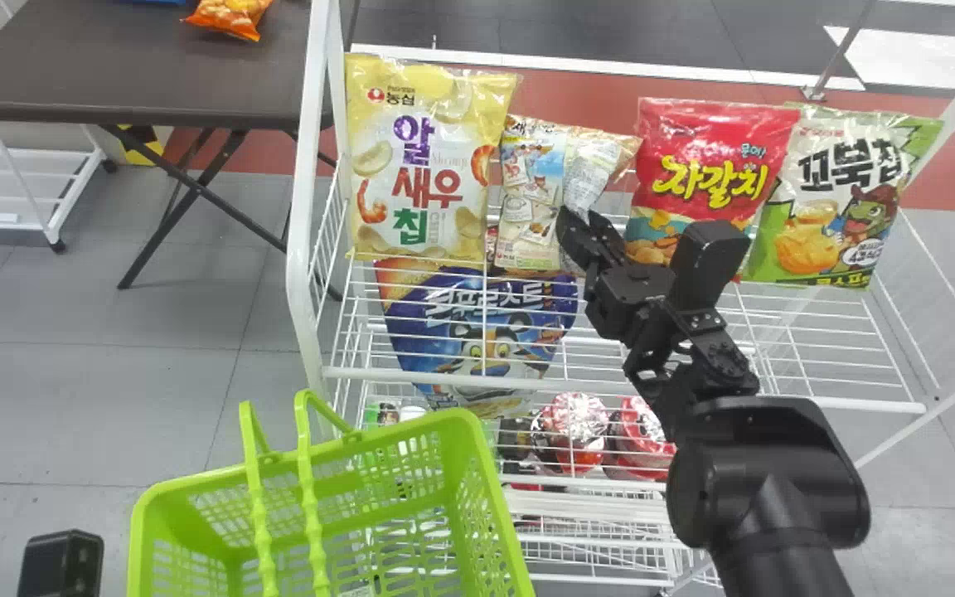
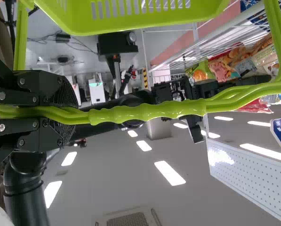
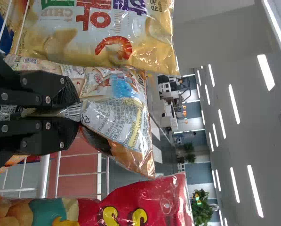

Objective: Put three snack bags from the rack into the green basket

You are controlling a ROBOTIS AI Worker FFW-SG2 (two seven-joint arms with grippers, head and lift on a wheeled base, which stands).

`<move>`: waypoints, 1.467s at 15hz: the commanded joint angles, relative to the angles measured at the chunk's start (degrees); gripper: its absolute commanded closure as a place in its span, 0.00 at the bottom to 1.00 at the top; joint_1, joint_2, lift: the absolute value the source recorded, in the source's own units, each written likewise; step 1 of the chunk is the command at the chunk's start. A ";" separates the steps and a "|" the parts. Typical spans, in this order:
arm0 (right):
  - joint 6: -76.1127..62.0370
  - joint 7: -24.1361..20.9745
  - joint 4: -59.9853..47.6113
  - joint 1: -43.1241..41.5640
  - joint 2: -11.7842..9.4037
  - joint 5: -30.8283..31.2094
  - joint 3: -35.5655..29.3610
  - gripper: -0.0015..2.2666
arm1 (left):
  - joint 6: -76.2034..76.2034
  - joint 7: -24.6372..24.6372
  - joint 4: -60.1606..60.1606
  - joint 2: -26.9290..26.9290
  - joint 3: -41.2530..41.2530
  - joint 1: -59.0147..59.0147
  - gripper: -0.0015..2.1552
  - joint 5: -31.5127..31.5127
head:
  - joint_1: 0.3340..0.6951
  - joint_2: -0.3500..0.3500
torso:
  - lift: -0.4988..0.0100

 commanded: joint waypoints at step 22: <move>45.21 7.92 -46.47 36.32 -1.58 -7.11 9.87 0.99 | 1.76 -0.57 0.12 -0.18 1.91 -0.60 1.00 1.37 | 1.00 0.72 | 0.98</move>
